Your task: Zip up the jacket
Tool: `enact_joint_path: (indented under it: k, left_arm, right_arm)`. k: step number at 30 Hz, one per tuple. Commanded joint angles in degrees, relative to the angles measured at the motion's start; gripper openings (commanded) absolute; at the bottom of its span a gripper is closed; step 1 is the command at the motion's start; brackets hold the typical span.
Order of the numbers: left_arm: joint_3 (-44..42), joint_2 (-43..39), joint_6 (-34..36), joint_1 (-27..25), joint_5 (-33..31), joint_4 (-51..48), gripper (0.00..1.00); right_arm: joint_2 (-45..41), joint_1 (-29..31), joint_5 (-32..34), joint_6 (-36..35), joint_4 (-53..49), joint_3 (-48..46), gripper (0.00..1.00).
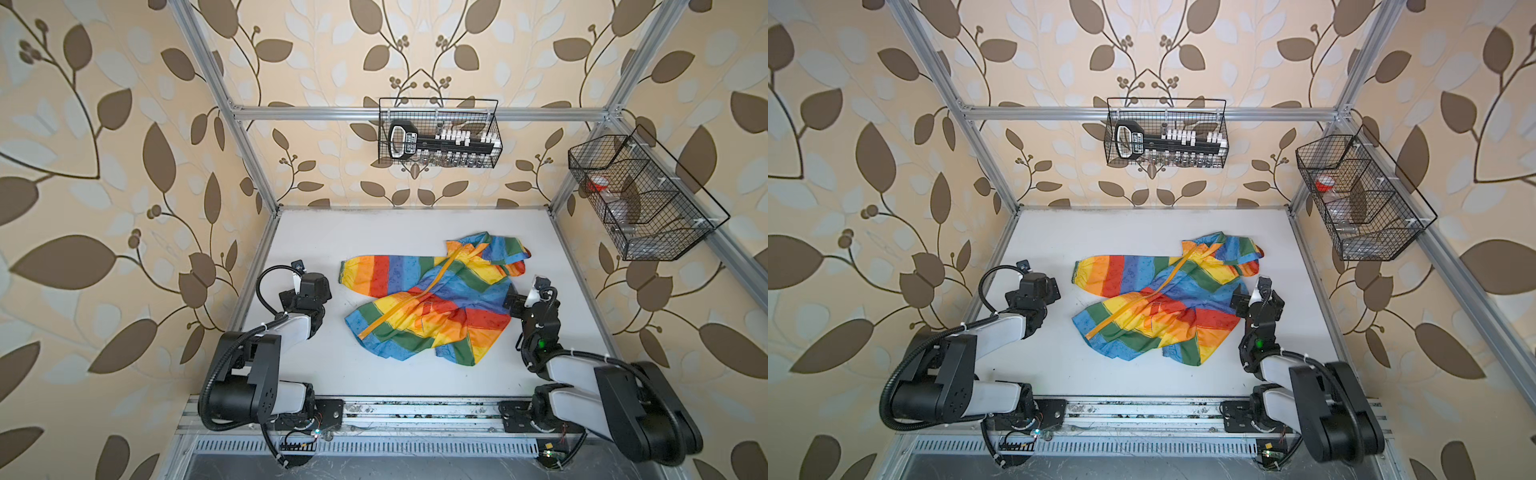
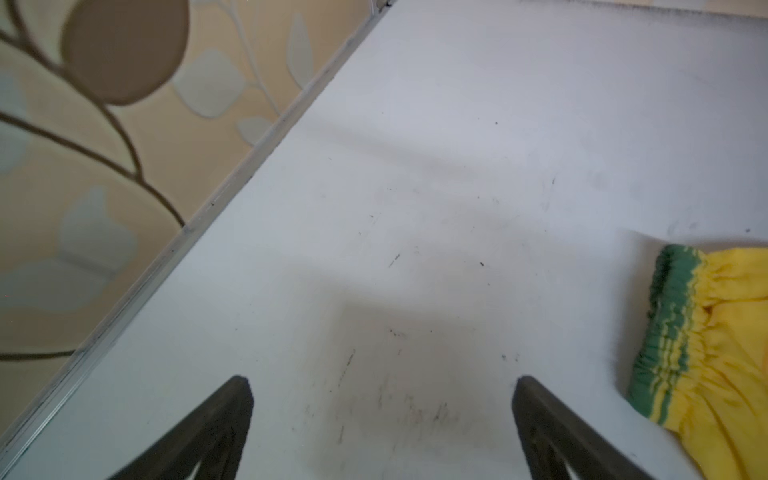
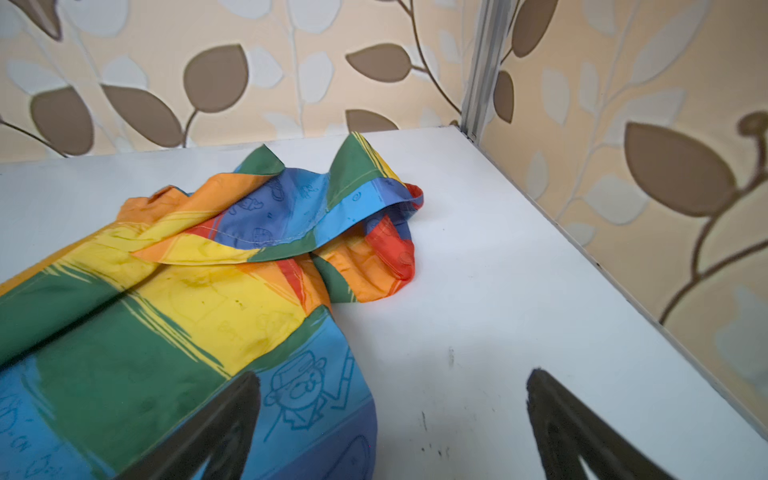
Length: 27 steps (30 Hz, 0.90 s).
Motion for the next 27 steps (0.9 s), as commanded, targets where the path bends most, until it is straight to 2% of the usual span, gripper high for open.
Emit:
enact_joint_path:
  k: [1, 2, 3, 4, 5, 6, 7, 8, 10, 12, 16, 17, 19, 27]
  left_arm:
    - [-1.8, 1.3, 7.6, 0.3, 7.7, 17.1, 0.99]
    - [-4.6, 4.1, 7.0, 1.0, 8.6, 23.2, 0.99]
    - [-7.4, 8.1, 8.0, 1.2, 8.5, 33.0, 0.99]
    - [-8.1, 8.9, 8.1, 1.1, 7.7, 35.6, 0.99]
    - [-5.0, 6.4, 6.2, 1.1, 6.6, 24.8, 0.99]
    - [-2.9, 6.5, 5.1, 1.8, 6.9, 20.8, 0.99]
    - [-3.8, 8.5, 5.6, 2.3, 7.0, 26.3, 0.99]
    - [-3.9, 8.3, 5.5, 2.3, 7.1, 25.7, 0.99]
    - [-2.7, 7.1, 4.8, 2.5, 7.5, 21.5, 0.99]
    - [-2.9, 7.3, 4.9, 2.6, 7.4, 22.1, 0.99]
    - [-2.7, 7.2, 4.9, 2.5, 7.5, 21.8, 0.99]
    - [-2.8, 7.3, 5.0, 2.6, 7.4, 22.0, 0.99]
    - [-2.8, 7.3, 4.9, 2.6, 7.5, 21.9, 0.99]
    - [-2.9, 7.2, 4.9, 2.6, 7.5, 21.7, 0.99]
  right_arm:
    - [1.6, 1.0, -0.2, -3.1, 9.9, 0.1, 1.00]
    - [-0.1, 0.5, -0.4, -1.8, 2.2, 3.3, 1.00]
    - [2.5, -0.1, -0.7, -2.5, 4.5, 4.5, 1.00]
    - [3.0, -0.5, -0.7, -1.9, 2.6, 5.5, 1.00]
    - [0.7, -1.7, -1.9, 0.0, -1.3, 5.6, 1.00]
    - [1.7, -2.5, -3.1, 0.0, 1.6, 5.0, 1.00]
    - [2.6, -2.1, -2.9, -0.7, 3.4, 4.8, 1.00]
    - [1.2, -1.9, -2.4, 0.0, 0.4, 5.2, 1.00]
    - [1.9, -2.0, -2.8, -0.6, 2.4, 4.8, 1.00]
    - [1.6, -0.1, -0.9, -1.9, 1.2, 5.1, 1.00]
    - [2.0, 1.8, -0.8, -4.2, 5.2, 3.5, 1.00]
    - [2.1, 1.6, -2.0, -4.2, 3.4, 4.5, 1.00]
    - [2.6, -2.1, -10.1, -3.0, -0.9, 7.1, 1.00]
    - [1.9, -2.8, -11.7, -2.9, -1.1, 6.6, 1.00]
